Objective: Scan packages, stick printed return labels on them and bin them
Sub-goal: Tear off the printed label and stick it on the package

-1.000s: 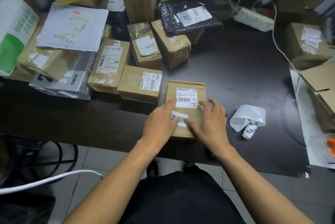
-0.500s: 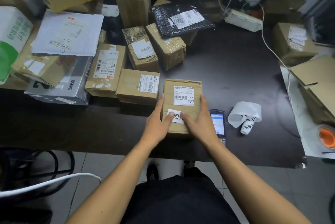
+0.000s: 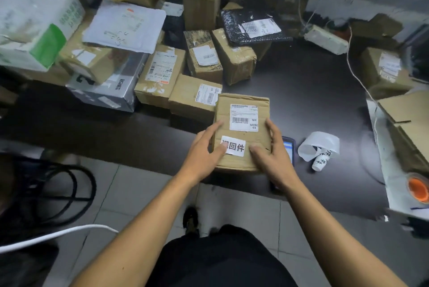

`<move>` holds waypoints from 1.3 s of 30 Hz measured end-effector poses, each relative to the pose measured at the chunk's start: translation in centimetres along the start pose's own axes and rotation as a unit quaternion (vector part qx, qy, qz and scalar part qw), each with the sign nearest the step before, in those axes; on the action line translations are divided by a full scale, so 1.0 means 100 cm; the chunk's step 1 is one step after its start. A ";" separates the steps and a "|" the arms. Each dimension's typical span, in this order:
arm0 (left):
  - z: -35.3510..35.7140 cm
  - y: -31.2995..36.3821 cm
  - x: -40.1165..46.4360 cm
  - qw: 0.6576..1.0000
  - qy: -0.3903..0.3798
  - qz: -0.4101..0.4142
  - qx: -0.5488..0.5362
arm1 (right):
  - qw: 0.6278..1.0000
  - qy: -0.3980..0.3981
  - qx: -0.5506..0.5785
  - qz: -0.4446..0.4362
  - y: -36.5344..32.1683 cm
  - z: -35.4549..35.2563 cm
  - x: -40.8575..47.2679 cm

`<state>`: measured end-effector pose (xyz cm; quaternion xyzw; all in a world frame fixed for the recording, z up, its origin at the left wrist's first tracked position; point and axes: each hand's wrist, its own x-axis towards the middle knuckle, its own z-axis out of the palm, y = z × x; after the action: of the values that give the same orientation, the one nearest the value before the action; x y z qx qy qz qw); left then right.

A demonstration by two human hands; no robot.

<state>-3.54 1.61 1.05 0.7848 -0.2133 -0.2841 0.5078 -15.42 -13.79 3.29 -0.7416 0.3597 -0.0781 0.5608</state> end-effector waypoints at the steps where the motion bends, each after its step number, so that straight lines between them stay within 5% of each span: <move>1: -0.001 -0.001 -0.009 1.000 0.020 -0.003 -0.006 | 1.000 -0.013 -0.001 -0.013 0.002 0.002 -0.003; 12: 0.009 -0.012 -0.116 0.994 0.090 -0.063 0.005 | 0.994 -0.083 -0.038 -0.066 0.023 0.021 -0.066; 23: -0.111 -0.095 -0.268 0.966 0.239 -0.088 -0.037 | 0.947 -0.246 -0.092 -0.186 -0.012 0.177 -0.160; 39: -0.269 -0.264 -0.564 0.820 0.492 -0.218 -0.194 | 0.748 -0.557 -0.243 -0.266 -0.031 0.508 -0.365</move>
<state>-26.60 65.31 -1.54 0.7313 0.3015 0.0010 0.6119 -14.31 48.63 -1.70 -0.8308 -0.2215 0.2924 0.4186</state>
